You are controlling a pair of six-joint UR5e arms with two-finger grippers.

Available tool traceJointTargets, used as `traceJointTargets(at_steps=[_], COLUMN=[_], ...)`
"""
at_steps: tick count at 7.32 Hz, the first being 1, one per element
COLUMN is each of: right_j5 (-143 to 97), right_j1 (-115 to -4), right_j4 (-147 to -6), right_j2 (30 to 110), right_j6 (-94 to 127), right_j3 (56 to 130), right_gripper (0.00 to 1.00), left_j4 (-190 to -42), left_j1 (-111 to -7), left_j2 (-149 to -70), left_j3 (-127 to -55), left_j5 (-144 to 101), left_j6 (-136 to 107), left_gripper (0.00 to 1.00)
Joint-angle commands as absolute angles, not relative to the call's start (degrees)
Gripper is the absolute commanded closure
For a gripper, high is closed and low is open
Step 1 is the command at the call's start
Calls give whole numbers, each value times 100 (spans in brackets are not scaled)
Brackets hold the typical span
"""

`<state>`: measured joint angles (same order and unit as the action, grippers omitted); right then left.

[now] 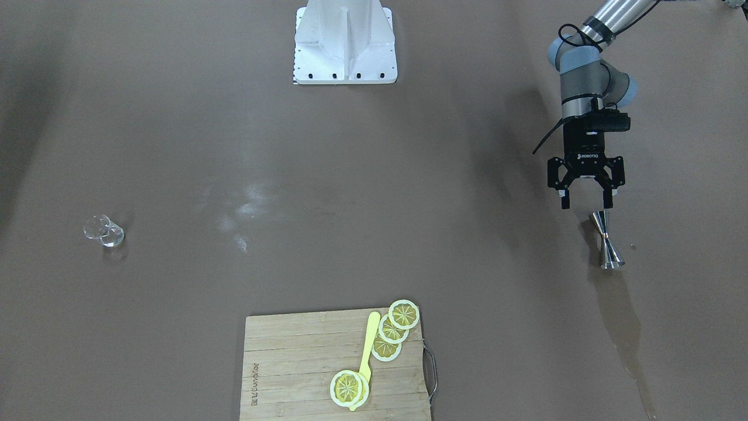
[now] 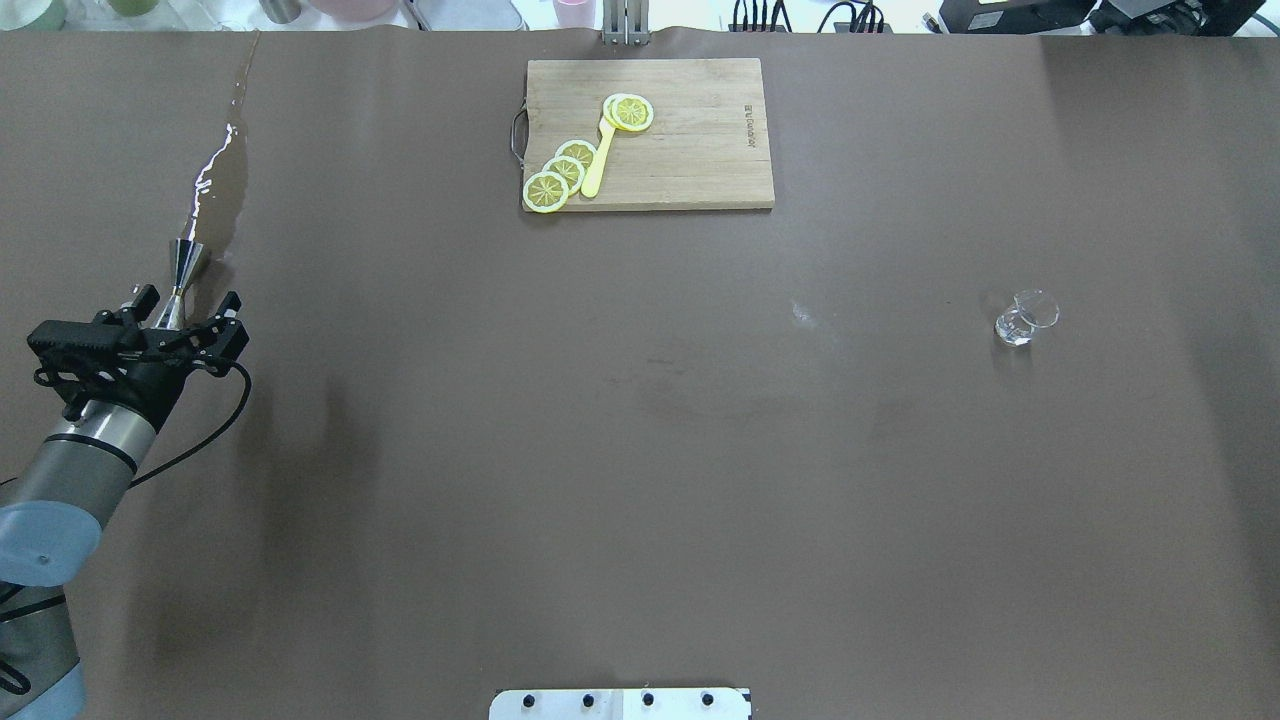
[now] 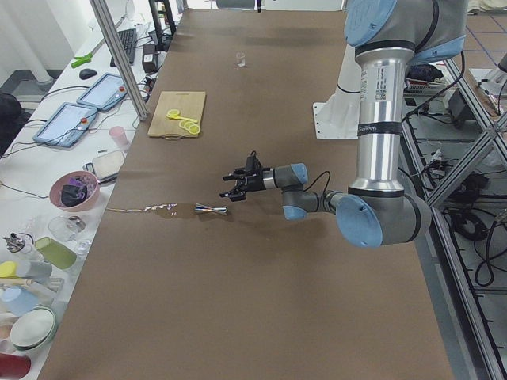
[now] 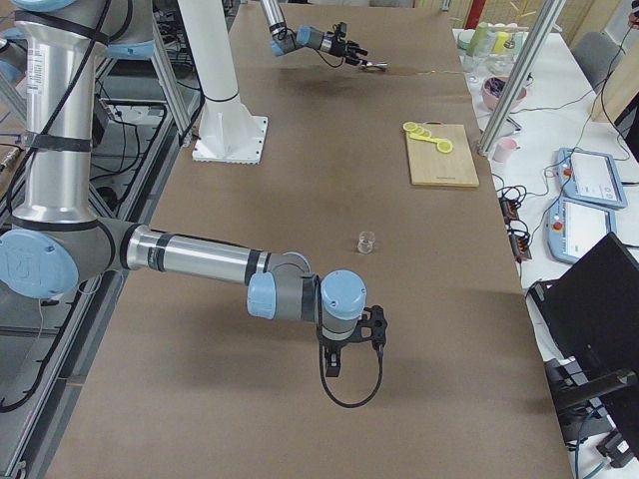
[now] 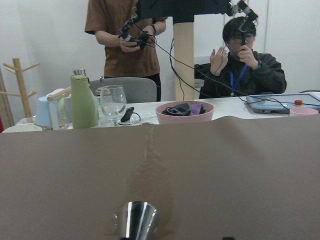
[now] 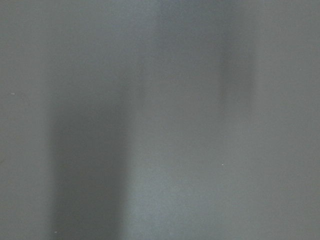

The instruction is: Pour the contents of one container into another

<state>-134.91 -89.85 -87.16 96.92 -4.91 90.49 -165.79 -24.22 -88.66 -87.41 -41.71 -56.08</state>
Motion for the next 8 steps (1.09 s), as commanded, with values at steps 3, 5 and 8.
traceJointTargets(at_steps=[3, 5, 8], right_j5=[-13509, -13500, -13465], right_j1=[-9219, -9229, -9237], right_j4=[-8807, -8946, -9035], right_j2=[9747, 9765, 9817], right_j6=[-492, -492, -501], right_j3=[9167, 9281, 9334], right_gripper=[0, 0, 0], left_j4=[-15957, -14991, -13409], left_j1=[-3669, -4504, -5333], left_j2=[-9086, -9577, -10080], left_j3=[-9359, -9439, -9439], left_j5=[-7074, -8639, -10392], left_j6=[-5265, -4582, -3843], left_gripper=[3, 3, 2])
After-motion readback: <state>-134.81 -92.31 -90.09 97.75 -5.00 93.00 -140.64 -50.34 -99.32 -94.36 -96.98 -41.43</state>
